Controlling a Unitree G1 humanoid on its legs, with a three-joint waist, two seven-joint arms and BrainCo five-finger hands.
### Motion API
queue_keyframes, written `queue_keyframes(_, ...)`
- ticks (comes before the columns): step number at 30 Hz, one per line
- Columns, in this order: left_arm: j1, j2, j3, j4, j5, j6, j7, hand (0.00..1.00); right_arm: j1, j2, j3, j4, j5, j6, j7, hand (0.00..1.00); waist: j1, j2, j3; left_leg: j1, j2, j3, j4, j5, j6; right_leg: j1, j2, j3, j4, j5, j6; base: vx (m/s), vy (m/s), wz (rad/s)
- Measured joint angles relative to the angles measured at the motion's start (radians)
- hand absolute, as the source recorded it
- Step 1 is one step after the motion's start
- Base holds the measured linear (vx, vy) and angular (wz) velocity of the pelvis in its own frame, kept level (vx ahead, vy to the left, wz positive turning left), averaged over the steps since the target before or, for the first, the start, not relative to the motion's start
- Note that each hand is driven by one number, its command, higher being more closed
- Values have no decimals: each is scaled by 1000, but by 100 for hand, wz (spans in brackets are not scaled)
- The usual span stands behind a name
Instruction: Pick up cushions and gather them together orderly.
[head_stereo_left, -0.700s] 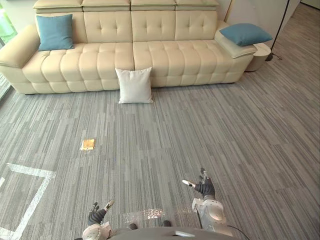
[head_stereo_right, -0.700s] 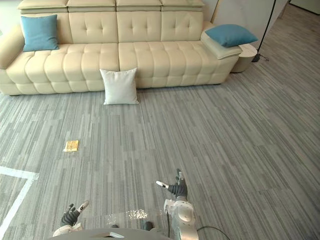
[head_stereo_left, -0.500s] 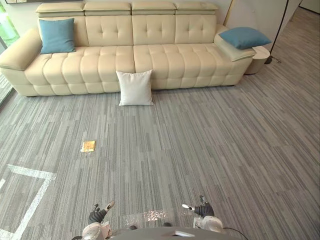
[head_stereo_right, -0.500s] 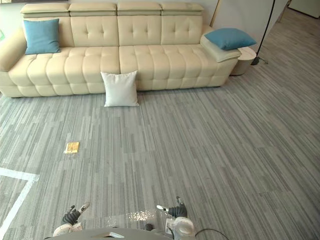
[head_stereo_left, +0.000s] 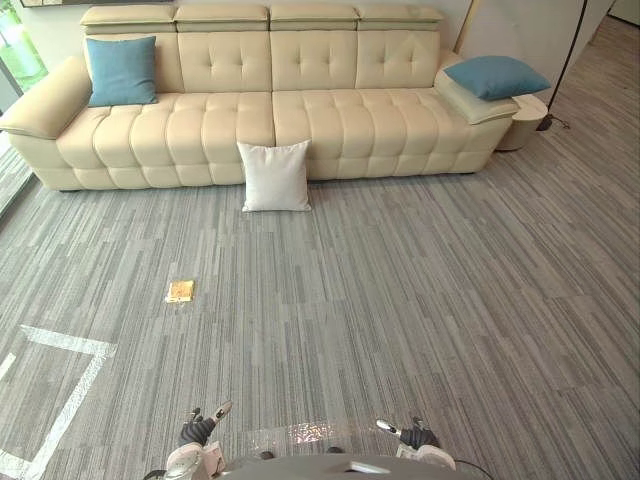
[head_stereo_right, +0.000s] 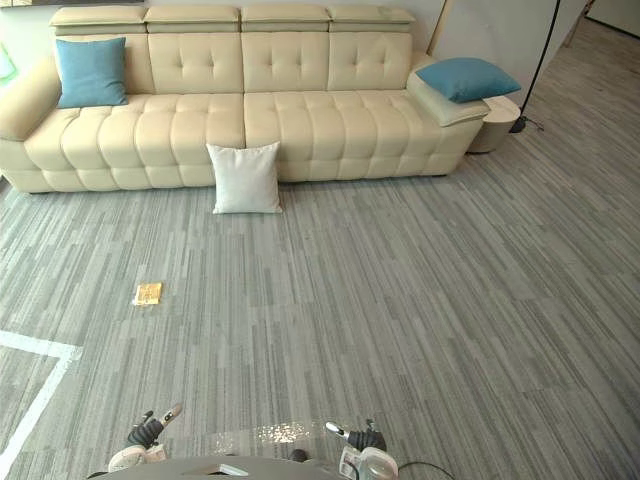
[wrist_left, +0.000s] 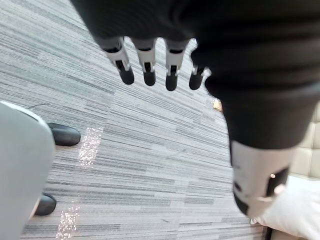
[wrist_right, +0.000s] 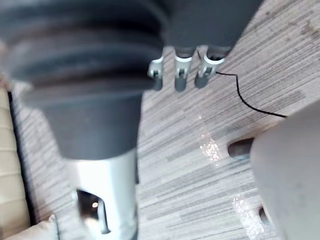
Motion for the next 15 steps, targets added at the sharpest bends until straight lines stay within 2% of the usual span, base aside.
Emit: queue_keyframes(15, -6, -3, 15, 1, 37, 4, -4, 0, -2, 18, -51, 13, 0, 5, 1, 0, 1, 0, 2, -15, 0, -9, 0, -4, -6, -2, -1, -18, -3, -11, 5, -3, -1, 2)
